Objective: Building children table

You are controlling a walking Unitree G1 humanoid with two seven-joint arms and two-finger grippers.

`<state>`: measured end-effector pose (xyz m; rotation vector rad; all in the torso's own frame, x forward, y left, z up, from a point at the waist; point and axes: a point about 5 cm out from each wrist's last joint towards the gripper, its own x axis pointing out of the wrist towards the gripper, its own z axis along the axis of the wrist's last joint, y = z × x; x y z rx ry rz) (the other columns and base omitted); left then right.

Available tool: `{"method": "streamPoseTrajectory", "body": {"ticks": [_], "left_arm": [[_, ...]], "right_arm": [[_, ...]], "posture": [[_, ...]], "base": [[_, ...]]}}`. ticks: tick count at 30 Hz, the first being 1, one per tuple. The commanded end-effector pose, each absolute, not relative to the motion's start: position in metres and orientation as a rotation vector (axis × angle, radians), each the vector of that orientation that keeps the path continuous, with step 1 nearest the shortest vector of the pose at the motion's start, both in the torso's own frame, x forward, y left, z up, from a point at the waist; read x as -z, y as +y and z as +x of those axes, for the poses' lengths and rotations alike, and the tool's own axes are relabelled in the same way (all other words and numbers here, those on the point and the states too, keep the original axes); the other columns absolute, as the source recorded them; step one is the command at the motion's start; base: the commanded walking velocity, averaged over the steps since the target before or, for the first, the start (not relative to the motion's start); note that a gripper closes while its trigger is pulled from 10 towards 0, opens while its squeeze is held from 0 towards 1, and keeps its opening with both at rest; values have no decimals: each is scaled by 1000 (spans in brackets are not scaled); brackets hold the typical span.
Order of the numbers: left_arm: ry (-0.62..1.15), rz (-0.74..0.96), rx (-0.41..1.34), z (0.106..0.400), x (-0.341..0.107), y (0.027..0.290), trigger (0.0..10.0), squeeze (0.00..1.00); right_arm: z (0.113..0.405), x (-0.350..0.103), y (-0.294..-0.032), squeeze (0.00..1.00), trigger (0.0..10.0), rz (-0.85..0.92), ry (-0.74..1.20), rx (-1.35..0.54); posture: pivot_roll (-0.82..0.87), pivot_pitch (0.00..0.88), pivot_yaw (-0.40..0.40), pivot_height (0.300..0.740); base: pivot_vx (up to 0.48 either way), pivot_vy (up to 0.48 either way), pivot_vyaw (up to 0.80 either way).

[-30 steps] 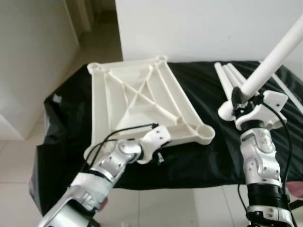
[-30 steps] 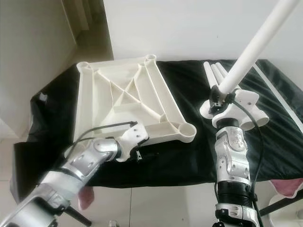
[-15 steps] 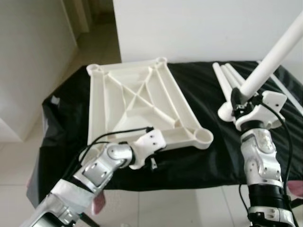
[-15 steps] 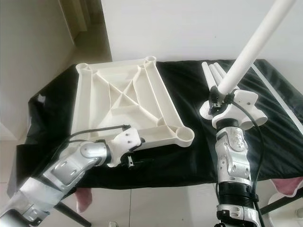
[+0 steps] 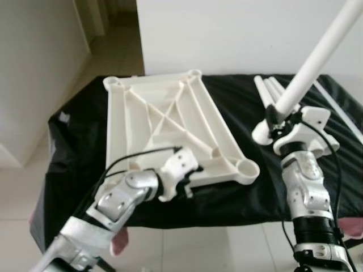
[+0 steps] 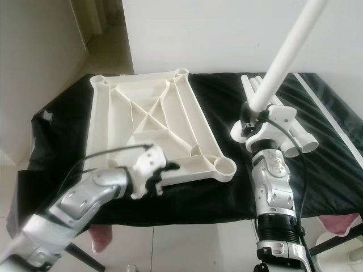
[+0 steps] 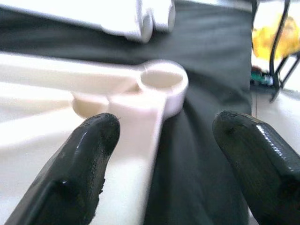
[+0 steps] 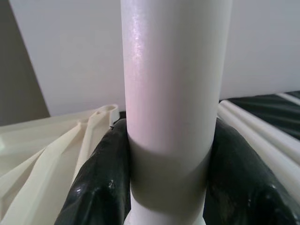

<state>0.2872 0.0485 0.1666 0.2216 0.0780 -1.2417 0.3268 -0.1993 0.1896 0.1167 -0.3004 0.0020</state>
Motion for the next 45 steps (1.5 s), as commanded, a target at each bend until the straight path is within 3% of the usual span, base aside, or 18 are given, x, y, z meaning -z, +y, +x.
{"method": "streamPoseTrajectory", "body": {"ticks": [1, 9, 16, 30, 45], "left_arm": [[77, 220, 1232, 291, -165, 54, 10000, 0], [7, 227, 1083, 295, -165, 66, 10000, 0], [-38, 208, 1037, 291, -158, 60, 10000, 0], [50, 212, 1169, 271, -138, 50, 10000, 0], [45, 204, 1164, 272, -142, 49, 10000, 0]], "right_arm": [[327, -189, -194, 0, 10000, 103, -306, -30], [317, -179, -176, 0, 10000, 135, -297, -127], [311, -173, -165, 0, 10000, 92, -300, -151], [289, -163, -165, 0, 10000, 73, -278, -133], [265, -126, -179, 0, 10000, 62, -159, -87]], "posture": [[64, 0, -50, 740], [82, 0, -56, 740], [81, 0, -60, 740], [69, 0, -57, 740], [55, 0, -30, 740]], "base": [[0, 0, 0], [0, 0, 0], [0, 0, 0], [0, 0, 0], [0, 0, 0]]}}
